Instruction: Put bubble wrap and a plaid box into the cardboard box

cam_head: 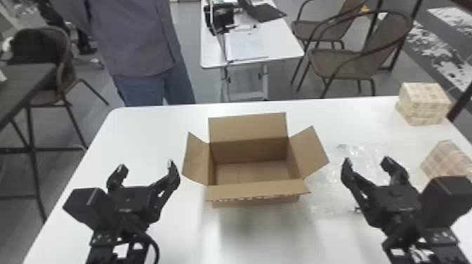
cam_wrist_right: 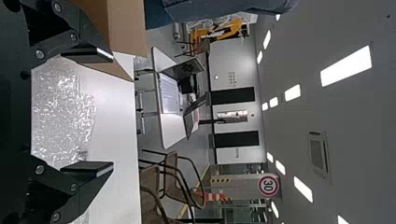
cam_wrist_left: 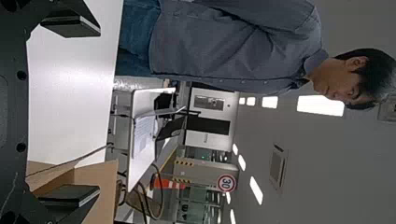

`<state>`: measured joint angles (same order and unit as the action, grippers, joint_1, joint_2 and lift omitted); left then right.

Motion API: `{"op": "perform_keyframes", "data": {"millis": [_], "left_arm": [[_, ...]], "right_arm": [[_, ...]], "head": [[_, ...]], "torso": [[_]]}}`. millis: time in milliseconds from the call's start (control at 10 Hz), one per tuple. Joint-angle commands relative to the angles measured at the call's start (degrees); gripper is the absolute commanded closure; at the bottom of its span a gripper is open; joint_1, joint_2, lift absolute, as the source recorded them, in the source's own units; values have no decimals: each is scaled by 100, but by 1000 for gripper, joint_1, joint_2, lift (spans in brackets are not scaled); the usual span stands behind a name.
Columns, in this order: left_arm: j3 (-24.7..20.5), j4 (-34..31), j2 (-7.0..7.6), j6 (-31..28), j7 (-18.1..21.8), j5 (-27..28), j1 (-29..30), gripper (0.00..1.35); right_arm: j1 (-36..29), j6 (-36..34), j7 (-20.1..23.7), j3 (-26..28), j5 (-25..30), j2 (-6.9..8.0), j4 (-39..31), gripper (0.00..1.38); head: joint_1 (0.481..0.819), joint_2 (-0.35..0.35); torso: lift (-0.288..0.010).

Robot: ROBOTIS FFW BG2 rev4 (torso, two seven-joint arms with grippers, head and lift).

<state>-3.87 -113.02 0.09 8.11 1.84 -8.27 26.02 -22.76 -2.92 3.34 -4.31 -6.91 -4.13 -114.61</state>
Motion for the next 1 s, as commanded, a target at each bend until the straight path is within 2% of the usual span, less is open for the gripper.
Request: {"op": "perform_keyframes", "data": {"millis": [0, 600, 900], "left_arm": [[0, 0, 0, 15, 1, 1, 0, 117], [0, 8, 0, 23, 9, 19, -9, 117], [0, 8, 18, -460, 238, -368, -141, 113]], "right_arm": [[0, 2, 0, 0, -4, 0, 0, 450], [9, -7, 0, 0, 5, 0, 9, 450], [26, -7, 8, -18, 14, 0, 9, 450]], "head": [[695, 101], [695, 101], [695, 94]], "torso": [[-107], [-107], [-107]]}}
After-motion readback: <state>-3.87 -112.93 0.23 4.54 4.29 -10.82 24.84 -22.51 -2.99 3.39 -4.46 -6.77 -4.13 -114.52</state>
